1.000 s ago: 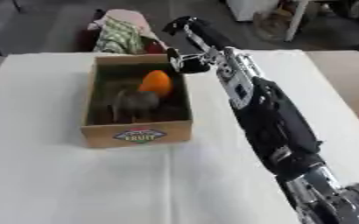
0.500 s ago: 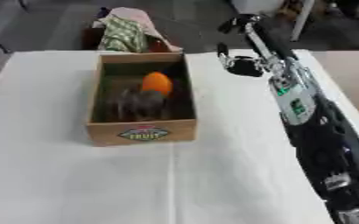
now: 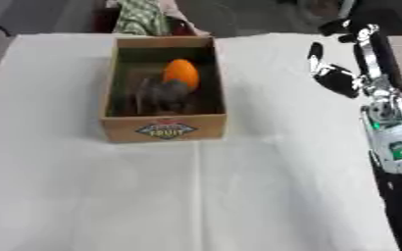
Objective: Pick up objects on the table and place them in the box.
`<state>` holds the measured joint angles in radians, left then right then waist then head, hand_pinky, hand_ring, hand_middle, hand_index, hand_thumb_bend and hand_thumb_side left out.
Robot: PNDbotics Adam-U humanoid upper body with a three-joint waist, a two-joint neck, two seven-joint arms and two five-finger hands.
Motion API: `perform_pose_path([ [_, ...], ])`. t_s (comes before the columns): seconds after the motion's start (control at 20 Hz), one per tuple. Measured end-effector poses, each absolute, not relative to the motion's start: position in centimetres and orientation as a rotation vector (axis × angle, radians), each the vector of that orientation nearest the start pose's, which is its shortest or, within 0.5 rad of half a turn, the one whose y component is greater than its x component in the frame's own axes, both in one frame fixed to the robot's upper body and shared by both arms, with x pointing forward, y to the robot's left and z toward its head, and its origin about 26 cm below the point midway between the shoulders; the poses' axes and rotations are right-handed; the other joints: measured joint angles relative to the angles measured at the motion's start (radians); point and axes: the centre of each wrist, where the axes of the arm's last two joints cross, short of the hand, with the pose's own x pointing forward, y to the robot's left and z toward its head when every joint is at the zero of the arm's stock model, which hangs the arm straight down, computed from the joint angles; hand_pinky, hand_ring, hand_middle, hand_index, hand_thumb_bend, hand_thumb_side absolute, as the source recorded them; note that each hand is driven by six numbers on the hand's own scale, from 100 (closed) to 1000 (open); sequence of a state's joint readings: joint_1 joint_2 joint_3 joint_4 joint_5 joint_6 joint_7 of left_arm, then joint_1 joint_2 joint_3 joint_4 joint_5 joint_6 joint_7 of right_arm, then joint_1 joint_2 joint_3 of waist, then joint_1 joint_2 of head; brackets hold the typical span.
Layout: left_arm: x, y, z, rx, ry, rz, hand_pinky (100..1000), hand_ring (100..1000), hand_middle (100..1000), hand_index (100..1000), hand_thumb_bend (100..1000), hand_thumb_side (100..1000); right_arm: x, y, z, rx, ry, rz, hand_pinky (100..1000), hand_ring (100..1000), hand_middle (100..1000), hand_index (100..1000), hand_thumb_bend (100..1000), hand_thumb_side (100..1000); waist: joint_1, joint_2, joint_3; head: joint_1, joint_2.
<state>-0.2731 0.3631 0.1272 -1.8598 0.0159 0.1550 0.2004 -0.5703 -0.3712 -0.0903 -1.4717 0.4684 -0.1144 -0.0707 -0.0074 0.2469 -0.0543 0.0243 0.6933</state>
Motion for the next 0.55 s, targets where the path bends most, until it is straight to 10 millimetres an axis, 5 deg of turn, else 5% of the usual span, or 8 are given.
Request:
perform_pose_path([
  [0.55,31.0,31.3,16.5,0.439,-1.985,0.004,666,419,499,674,604,345,35.4,-31.4,17.2,-0.653,-2.074,0.331,709,798,621,686,100,111,0.005,0.001,-0.001,0.015,0.015],
])
